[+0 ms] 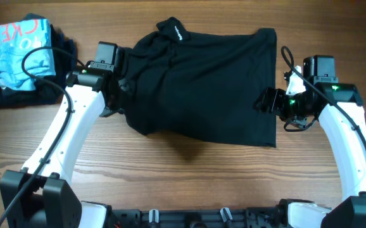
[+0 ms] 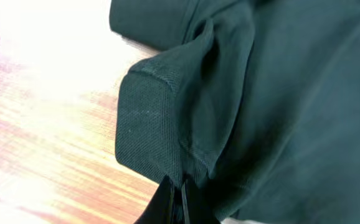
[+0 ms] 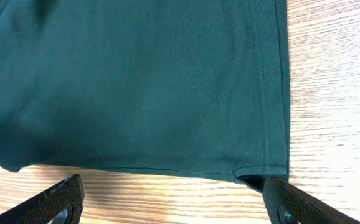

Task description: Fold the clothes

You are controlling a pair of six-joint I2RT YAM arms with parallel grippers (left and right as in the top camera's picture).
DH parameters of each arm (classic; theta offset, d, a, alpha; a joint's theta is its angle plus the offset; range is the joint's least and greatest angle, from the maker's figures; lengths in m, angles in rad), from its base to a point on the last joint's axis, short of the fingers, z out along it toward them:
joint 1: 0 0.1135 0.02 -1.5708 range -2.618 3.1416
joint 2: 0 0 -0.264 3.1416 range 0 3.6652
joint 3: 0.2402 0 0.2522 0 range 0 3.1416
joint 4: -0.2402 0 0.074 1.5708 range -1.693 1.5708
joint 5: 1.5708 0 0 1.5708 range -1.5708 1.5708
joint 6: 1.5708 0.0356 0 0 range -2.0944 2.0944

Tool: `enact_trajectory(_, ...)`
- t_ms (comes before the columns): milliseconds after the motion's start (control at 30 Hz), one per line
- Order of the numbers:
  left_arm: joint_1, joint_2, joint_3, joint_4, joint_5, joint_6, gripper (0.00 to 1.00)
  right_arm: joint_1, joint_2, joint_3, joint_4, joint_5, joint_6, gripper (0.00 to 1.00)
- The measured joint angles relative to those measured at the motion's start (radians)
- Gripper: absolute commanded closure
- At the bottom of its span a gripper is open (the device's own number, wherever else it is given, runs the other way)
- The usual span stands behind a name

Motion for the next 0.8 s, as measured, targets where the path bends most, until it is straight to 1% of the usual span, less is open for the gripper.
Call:
enact_trajectory(33, 0.000, 0.000, 0.000, -0.020, -0.003, 0.003, 0.86, 0.000, 0.000, 0.000, 0.000, 0.000, -0.003, 0.07)
enact_trajectory(100, 0.000, 0.000, 0.000, -0.057, -0.008, 0.012, 0.45, 0.000, 0.000, 0.000, -0.002, 0.000, -0.008, 0.07)
enact_trajectory(133, 0.000, 0.000, 0.000, -0.072, -0.013, 0.015, 0.22, 0.000, 0.000, 0.000, -0.002, 0.000, -0.008, 0.07)
enact_trajectory(167, 0.000, 0.000, 0.000, -0.080, -0.015, 0.015, 0.13, 0.000, 0.000, 0.000, -0.003, 0.000, -0.011, 0.07)
enact_trajectory(200, 0.000, 0.000, 0.000, -0.085, -0.017, 0.015, 0.07, 0.000, 0.000, 0.000, -0.002, 0.000, -0.011, 0.07)
enact_trajectory(267, 0.000, 0.000, 0.000, -0.077, -0.018, 0.015, 0.05, 0.000, 0.000, 0.000, -0.002, 0.000, -0.011, 0.07)
enact_trajectory(367, 0.000, 0.000, 0.000, -0.055, -0.016, 0.015, 0.10, 0.000, 0.000, 0.000, -0.003, 0.000, -0.011, 0.07)
enact_trajectory(433, 0.000, 0.000, 0.000, -0.056, -0.001, 0.015, 0.20, 0.000, 0.000, 0.000, -0.002, 0.000, -0.011, 0.07)
enact_trajectory(467, 0.000, 0.000, 0.000, -0.064, 0.015, 0.014, 0.29, 0.000, 0.000, 0.000, -0.002, 0.000, -0.012, 0.07)
enact_trajectory(533, -0.002, 0.000, 0.000, -0.088, 0.039, 0.014, 0.44, 0.000, 0.000, 0.000, -0.003, 0.000, -0.014, 0.07)
enact_trajectory(567, -0.006, 0.000, 0.000, -0.109, 0.057, 0.017, 0.49, 0.000, 0.000, 0.000, -0.002, 0.000, -0.015, 0.07)
enact_trajectory(600, -0.011, 0.000, -0.002, -0.119, 0.066, 0.013, 0.52, 0.000, 0.000, 0.000, -0.002, 0.000, -0.016, 0.07)
enact_trajectory(667, -0.033, 0.000, -0.016, -0.127, 0.085, 0.021, 0.54, 0.000, 0.000, 0.000, 0.000, 0.000, -0.018, 0.07)
enact_trajectory(733, -0.062, 0.000, -0.042, -0.119, 0.097, 0.019, 0.54, 0.000, 0.000, 0.000, 0.003, 0.000, -0.019, 0.07)
enact_trajectory(800, -0.099, 0.000, -0.084, -0.081, 0.104, 0.019, 0.54, 0.000, 0.000, 0.000, 0.006, 0.000, -0.019, 0.07)
